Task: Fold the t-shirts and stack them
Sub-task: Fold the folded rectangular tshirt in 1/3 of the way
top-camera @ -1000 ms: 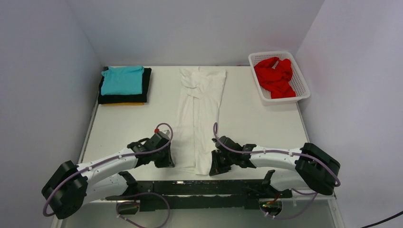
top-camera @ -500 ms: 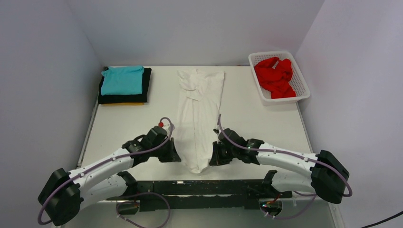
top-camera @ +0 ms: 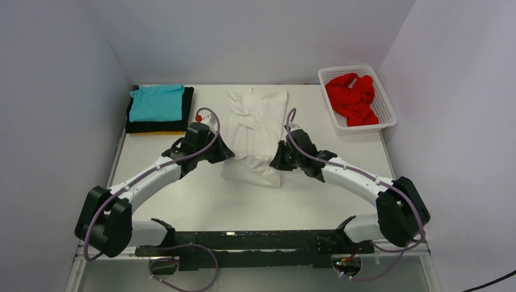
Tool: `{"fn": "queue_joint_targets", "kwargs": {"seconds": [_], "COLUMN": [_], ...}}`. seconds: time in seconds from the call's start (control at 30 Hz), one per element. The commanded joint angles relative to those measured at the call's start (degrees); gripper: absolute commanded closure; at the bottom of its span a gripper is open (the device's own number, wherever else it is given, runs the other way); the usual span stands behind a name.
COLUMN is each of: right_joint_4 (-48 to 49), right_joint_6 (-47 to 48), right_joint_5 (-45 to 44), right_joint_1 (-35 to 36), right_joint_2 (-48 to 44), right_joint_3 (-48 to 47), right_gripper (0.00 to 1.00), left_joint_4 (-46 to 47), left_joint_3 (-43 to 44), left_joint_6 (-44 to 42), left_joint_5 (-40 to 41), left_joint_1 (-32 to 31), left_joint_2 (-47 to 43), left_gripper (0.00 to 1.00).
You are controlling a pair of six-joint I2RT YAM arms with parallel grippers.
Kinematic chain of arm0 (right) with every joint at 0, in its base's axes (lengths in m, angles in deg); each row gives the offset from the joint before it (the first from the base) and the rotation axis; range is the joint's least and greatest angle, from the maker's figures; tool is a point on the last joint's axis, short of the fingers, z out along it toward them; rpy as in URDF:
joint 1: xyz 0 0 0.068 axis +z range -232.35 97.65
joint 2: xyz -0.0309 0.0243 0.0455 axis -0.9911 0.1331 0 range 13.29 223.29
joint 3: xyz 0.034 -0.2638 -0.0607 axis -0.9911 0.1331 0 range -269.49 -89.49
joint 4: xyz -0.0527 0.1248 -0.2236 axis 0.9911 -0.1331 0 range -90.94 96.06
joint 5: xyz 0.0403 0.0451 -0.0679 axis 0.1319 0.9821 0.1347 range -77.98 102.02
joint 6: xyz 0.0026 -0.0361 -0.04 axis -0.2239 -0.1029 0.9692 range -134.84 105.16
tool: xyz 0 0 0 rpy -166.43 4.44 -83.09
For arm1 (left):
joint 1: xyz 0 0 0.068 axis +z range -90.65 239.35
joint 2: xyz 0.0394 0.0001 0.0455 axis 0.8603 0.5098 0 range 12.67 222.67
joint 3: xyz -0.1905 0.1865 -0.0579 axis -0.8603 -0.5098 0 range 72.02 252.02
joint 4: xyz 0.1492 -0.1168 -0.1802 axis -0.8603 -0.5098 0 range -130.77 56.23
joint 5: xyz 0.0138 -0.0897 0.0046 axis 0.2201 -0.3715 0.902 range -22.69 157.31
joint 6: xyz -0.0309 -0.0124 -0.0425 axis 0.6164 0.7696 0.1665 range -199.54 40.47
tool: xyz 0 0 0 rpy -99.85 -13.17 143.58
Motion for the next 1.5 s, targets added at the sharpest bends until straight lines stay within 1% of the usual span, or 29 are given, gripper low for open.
{"fn": "queue_joint_targets", "kwargs": {"seconds": [0.0,0.23,0.4,0.57,0.67,0.77,0.87,0.97,1.07,1.13,1.17,1.2,1.23,1.27,1.3,1.33,1.37,1.4,1.43,1.47], "right_joint_4": [5.81,6.70,10.24,10.30,13.46,17.58,18.37,17.83,17.97,17.14,16.94,16.53,15.92,15.08,13.25,11.40,10.90,10.84,11.35,12.46], "right_joint_6": [4.06,8.69,11.84,13.87,14.01,13.26,12.86,13.23,13.95,14.39,14.81,15.08,15.77,16.54,16.83,16.84,16.79,16.52,15.91,15.33], "right_joint_5": [-2.30,-0.15,1.64,4.17,3.92,4.12,3.56,1.84,0.45,-2.88,-3.70,-3.48,-2.68,-1.95,-2.19,-2.83,-3.38,-3.60,-3.53,-3.24], "right_joint_1": [-3.37,-8.64,-11.27,-13.39,-14.17,-14.63,-15.10,-15.31,-15.64,-15.81,-16.15,-16.45,-16.65,-16.72,-16.71,-16.70,-16.66,-16.65,-16.70,-16.65], "right_joint_2": [3.19,10.51,14.35,20.24,22.99,24.68,26.67,28.74,30.78,32.35,33.01,33.66,34.26,34.67,34.99,35.11,34.79,33.88,32.56,31.06], "right_joint_3": [-6.33,-13.54,-15.46,-18.98,-19.99,-19.10,-19.53,-20.83,-22.29,-23.96,-24.80,-25.67,-26.94,-28.05,-29.38,-30.65,-31.03,-30.52,-29.18,-27.62], "right_gripper": [1.00,1.00,1.00,1.00,1.00,1.00,1.00,1.00,1.00,0.98,0.93,0.83,0.61,0.47,0.39,0.33,0.29,0.20,0.09,0.01], "left_joint_4": [5.80,6.48,3.61,3.11,3.24,5.58,7.59,5.69,5.00,5.72,5.46,5.31,5.63,6.27,6.84,6.98,7.11,6.87,6.28,5.81], "left_joint_3": [6.81,14.85,21.62,25.05,26.89,27.89,28.78,31.57,34.24,35.52,36.29,36.95,37.27,37.13,36.96,36.75,36.16,35.65,34.86,33.69], "left_joint_6": [-3.20,-5.59,-6.77,-8.51,-9.56,-10.39,-10.55,-10.99,-11.59,-11.68,-11.45,-11.35,-11.00,-10.68,-10.38,-10.35,-10.47,-10.63,-10.73,-10.67], "left_joint_5": [0.25,-0.03,0.27,1.25,0.15,-2.08,-3.06,-1.82,-2.61,-4.32,-5.53,-6.81,-7.74,-8.29,-8.63,-8.61,-8.34,-7.82,-7.23,-6.10], "left_joint_1": [3.08,6.32,7.56,8.39,8.97,9.43,9.72,10.03,10.42,10.70,10.90,11.09,11.34,11.55,11.74,11.89,11.96,11.98,11.96,11.97], "left_joint_2": [5.33,14.34,20.59,25.05,28.21,31.16,33.37,35.71,38.02,39.61,40.86,41.49,41.65,41.52,41.06,40.03,38.78,37.54,35.92,34.33], "left_gripper": [1.00,1.00,1.00,1.00,1.00,1.00,1.00,1.00,0.95,0.84,0.81,0.76,0.65,0.45,0.28,0.07,0.01,0.01,0.00,0.01]}}
